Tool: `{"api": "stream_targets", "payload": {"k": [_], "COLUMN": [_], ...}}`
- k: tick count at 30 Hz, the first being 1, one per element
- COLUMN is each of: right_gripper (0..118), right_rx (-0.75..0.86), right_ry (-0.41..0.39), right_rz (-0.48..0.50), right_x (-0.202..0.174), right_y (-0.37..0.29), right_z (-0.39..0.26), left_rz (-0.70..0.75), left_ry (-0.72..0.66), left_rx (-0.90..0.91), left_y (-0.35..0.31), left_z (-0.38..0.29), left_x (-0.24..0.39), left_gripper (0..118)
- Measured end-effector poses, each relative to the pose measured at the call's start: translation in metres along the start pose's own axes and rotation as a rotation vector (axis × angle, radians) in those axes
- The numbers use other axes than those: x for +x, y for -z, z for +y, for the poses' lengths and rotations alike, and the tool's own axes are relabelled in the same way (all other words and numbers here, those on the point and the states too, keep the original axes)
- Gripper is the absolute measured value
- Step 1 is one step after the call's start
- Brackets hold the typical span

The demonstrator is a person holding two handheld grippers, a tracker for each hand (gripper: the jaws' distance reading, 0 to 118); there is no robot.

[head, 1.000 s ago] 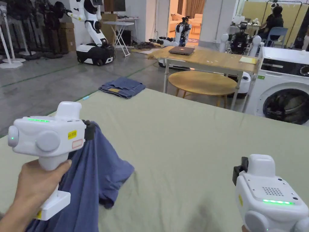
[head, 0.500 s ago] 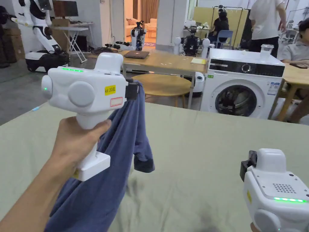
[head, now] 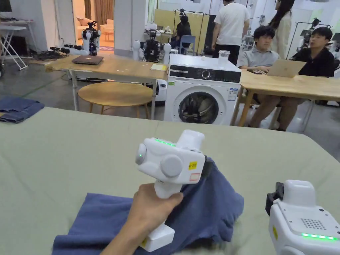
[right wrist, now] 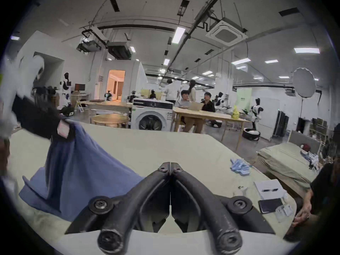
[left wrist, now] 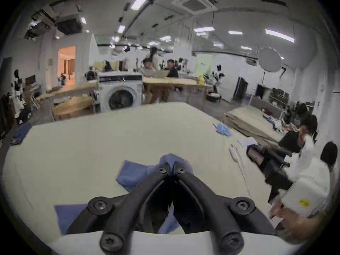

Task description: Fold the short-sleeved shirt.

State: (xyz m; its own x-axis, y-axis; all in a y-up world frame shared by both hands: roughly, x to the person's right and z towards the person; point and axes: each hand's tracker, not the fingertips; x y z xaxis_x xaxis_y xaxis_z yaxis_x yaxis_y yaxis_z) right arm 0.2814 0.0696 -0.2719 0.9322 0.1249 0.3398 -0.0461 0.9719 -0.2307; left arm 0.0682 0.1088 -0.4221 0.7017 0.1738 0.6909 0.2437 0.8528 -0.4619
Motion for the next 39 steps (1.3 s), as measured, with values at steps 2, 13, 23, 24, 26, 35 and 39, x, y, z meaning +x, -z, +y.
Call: {"api": "stream_targets", "payload": {"k": [2, 13, 23, 24, 26, 35, 39], "right_gripper": [0, 0, 0, 0, 0, 0, 0], "right_rx": [-0.021, -0.044, 0.004, 0.011, 0.013, -0.024, -0.052], "right_ry": [0.012, 0.042, 0.053, 0.052, 0.053, 0.051, 0.042], "right_rz": [-0.009, 0.029, 0.113, 0.126, 0.144, 0.210, 0.218], "right_x": [0.009, 0.001, -0.047, -0.052, -0.061, -0.087, -0.087], "right_y": [-0.001, -0.001, -0.005, -0.005, -0.005, 0.007, 0.018], "right_z": [-0.007, -0.013, 0.006, 0.007, 0.009, 0.008, 0.008], "left_rz": [-0.019, -0.013, 0.323, 0.377, 0.418, 0.500, 0.488], "left_ry": [-0.012, -0.069, -0.089, -0.092, -0.121, -0.321, -0.339], "left_rx": [-0.042, 0.049, 0.169, 0.170, 0.162, 0.069, -0.030], "left_y": [0.017, -0.015, -0.113, -0.120, -0.134, -0.151, -0.123], "left_z": [-0.020, -0.036, -0.080, -0.088, -0.102, -0.126, -0.106], "left_x": [0.006, -0.003, -0.054, -0.058, -0.069, -0.159, -0.225], "left_gripper": [0, 47, 0, 0, 0, 0, 0]}}
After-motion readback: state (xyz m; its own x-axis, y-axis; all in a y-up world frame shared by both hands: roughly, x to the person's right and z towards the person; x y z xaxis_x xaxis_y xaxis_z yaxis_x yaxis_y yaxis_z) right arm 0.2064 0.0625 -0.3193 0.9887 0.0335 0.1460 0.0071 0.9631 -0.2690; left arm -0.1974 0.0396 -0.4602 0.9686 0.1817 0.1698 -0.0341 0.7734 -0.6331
